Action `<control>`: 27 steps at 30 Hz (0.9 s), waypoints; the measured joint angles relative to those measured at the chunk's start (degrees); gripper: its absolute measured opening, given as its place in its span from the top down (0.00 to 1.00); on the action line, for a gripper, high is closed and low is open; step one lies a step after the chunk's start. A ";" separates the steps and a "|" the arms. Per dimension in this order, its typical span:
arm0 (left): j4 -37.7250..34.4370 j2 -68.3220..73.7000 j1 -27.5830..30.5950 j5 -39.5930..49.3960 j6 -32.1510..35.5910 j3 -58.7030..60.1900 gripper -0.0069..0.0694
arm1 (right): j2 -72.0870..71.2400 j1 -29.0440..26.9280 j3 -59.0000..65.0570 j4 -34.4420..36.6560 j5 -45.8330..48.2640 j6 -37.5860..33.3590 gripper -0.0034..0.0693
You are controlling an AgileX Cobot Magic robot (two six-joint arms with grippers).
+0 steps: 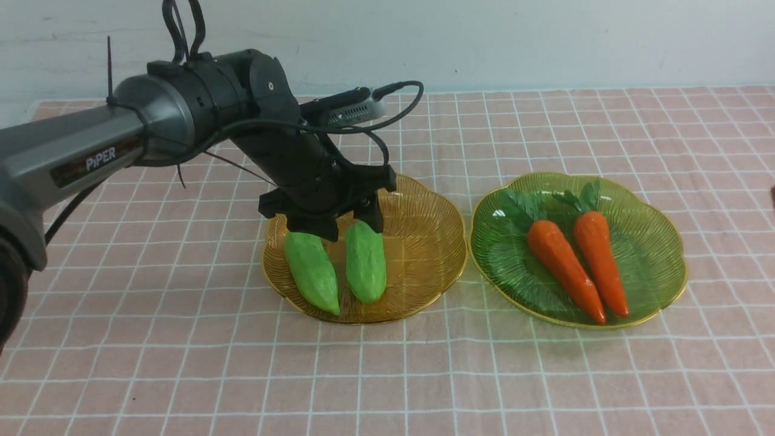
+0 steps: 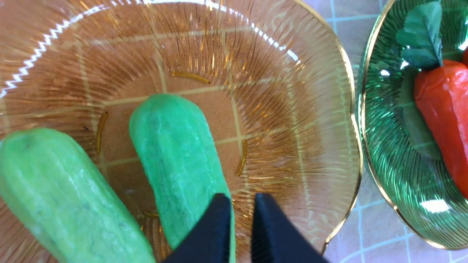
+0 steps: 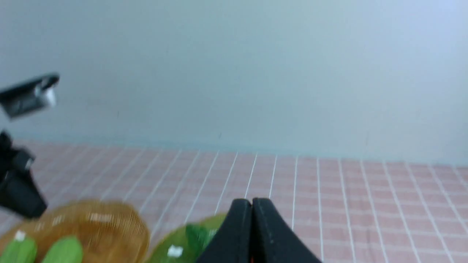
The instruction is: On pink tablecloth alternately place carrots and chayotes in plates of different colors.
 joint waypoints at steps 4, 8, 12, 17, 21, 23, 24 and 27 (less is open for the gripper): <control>0.00 0.00 0.05 0.42 0.24 -0.13 0.91 | -2.49 0.00 7.59 7.19 -17.53 -2.06 0.97; 0.20 -0.36 0.10 0.44 2.20 -0.17 0.91 | -2.60 0.00 10.07 8.42 -20.72 -2.17 0.97; 0.20 -1.56 0.10 0.50 4.15 -0.17 0.91 | -2.60 0.00 11.33 8.48 -19.11 -2.23 0.97; 0.83 -7.61 0.80 2.49 5.31 -0.17 0.91 | -2.76 0.00 12.07 8.21 -16.00 -2.29 0.97; 1.29 -12.35 0.93 5.14 6.79 -0.19 0.91 | -7.16 0.00 15.81 2.14 -12.22 -2.33 0.97; 1.29 -13.18 0.93 6.16 6.99 -0.19 0.91 | -9.64 0.00 18.02 -0.40 -10.43 -2.33 0.97; 1.29 -13.80 0.93 6.90 7.07 -0.19 0.91 | -11.17 0.00 18.61 -1.35 -9.67 -2.33 0.97; 1.29 -14.96 0.93 8.69 7.07 -0.19 0.91 | -14.59 0.00 21.59 -3.92 -7.46 -2.33 0.97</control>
